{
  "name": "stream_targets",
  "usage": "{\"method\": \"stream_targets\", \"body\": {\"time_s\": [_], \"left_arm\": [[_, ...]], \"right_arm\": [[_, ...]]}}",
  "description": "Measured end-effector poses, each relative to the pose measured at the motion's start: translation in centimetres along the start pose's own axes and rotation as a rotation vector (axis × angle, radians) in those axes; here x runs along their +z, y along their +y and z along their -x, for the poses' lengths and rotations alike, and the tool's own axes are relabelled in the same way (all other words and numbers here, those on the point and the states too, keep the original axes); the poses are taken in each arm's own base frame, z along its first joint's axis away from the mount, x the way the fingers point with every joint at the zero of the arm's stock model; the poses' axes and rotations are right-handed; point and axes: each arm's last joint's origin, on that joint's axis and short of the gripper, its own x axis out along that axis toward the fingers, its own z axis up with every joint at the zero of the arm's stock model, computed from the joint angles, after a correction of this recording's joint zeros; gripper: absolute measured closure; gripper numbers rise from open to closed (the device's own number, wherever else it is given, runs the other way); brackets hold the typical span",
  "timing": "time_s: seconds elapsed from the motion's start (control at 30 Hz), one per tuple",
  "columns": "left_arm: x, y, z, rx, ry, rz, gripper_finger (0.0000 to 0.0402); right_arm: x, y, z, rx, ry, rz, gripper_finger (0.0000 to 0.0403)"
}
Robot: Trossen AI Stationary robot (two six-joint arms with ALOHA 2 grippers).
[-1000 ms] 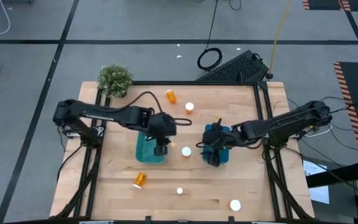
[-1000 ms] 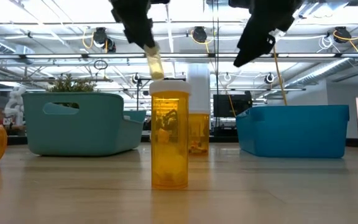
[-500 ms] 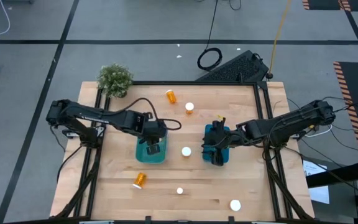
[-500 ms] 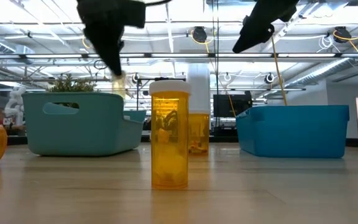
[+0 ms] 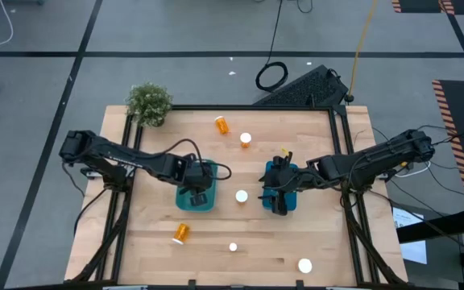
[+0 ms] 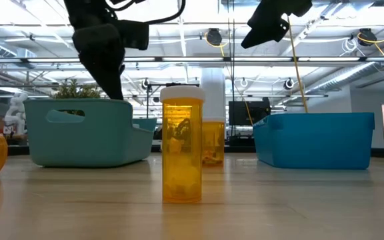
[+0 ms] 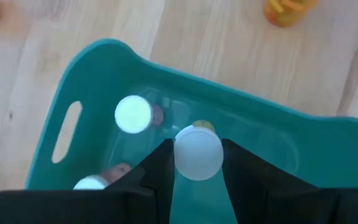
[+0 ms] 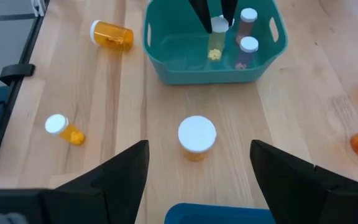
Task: Pick and place medicine bottles into bin by pill shape (circle, oval)
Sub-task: Put the small yellow pill bottle into the green bin
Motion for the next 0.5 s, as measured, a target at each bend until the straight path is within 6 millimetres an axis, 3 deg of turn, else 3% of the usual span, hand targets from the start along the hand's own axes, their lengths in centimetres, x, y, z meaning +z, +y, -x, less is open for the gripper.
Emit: {"method": "stream_targets", "body": {"time_s": [0.5], "left_arm": [[-1.3, 0.5, -2.1, 0.007, -0.005, -0.003, 0.0279]], "right_arm": [[0.0, 0.0, 0.0, 0.002, 0.001, 0.0, 0.0131]]}}
